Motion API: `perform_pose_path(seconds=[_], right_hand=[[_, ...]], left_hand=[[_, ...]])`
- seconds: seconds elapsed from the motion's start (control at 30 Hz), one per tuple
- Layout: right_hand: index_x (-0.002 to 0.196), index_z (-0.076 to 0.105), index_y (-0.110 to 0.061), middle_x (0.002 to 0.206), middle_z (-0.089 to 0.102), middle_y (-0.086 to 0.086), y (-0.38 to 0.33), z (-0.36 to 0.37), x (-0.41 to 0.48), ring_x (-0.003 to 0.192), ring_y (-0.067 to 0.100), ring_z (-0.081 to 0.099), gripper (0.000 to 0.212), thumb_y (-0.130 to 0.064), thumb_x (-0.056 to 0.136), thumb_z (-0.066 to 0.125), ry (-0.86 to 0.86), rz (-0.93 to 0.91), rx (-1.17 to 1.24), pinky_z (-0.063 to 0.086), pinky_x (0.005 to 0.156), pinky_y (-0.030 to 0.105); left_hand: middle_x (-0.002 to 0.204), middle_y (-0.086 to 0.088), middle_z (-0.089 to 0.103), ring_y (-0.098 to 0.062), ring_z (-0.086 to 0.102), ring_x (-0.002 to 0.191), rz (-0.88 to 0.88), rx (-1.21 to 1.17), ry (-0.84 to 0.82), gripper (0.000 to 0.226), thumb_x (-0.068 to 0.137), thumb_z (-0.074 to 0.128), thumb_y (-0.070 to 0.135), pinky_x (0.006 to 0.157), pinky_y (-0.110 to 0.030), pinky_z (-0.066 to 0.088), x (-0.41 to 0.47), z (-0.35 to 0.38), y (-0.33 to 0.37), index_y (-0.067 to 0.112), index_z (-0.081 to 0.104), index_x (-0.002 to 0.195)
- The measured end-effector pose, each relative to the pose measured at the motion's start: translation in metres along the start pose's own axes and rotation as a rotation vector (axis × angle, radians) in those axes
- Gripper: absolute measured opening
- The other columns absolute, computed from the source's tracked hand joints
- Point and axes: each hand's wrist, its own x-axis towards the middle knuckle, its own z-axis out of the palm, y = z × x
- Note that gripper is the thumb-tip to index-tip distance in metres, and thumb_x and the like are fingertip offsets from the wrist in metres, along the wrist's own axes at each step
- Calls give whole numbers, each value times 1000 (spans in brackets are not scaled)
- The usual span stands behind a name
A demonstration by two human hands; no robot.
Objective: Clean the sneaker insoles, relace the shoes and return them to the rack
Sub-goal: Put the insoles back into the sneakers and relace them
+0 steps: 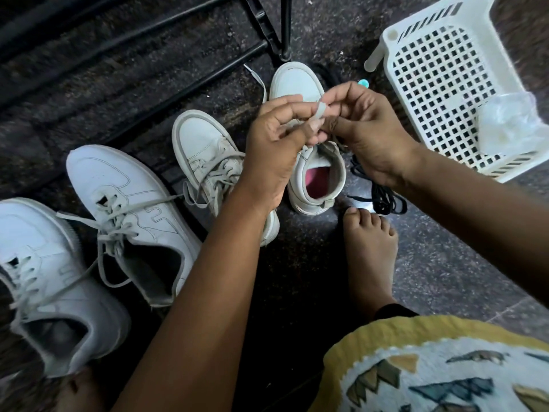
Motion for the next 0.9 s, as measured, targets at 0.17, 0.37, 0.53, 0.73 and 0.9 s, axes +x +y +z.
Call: perform_pose_path(seconds=[0.17, 0.37, 0.53, 0.73, 0.9], right_hand=[[96, 42, -9, 70, 70, 9, -1, -6, 1, 64, 24, 69, 31, 13, 82, 58, -55, 11, 52, 57, 70, 31], [112, 51, -8, 95, 53, 5, -2, -8, -5, 79, 17, 54, 40, 1, 76, 65, -122, -266, -603, 50, 75, 36], [105, 69, -3, 94, 54, 16, -1, -11, -1, 84, 11, 49, 22, -4, 83, 65, -66, -594, -1096, 45, 71, 24], [101, 68, -1, 104, 52, 20, -5, -22, 3, 93, 17, 50, 19, -15, 94, 57, -171, -551, -1160, 43, 80, 24], [87, 62, 1, 113, 46, 14, -15, -26, 11, 102, 12, 44, 26, -21, 94, 49, -277, -368, -1062, 37, 89, 17]], left_hand=[[92, -10, 59, -10, 64, 59, 2, 117, 30, 26, 80, 65, -11, 70, -29, 58, 6, -1, 2, 0, 65, 103], [60, -7, 66, -23, 65, 56, -71, 184, 180, 24, 70, 75, -9, 65, -34, 59, 4, 3, 5, 10, 63, 79], [62, -11, 66, -26, 67, 54, -87, 156, 227, 35, 63, 79, -9, 65, -41, 59, 6, 1, 4, 9, 53, 79], [61, -11, 66, -26, 69, 56, 0, 293, 148, 40, 62, 83, -1, 65, -41, 59, 6, 1, 8, 13, 50, 80], [59, -11, 65, -20, 61, 53, 101, 525, 93, 31, 59, 85, 26, 56, -33, 50, 9, -1, 12, 18, 59, 74]])
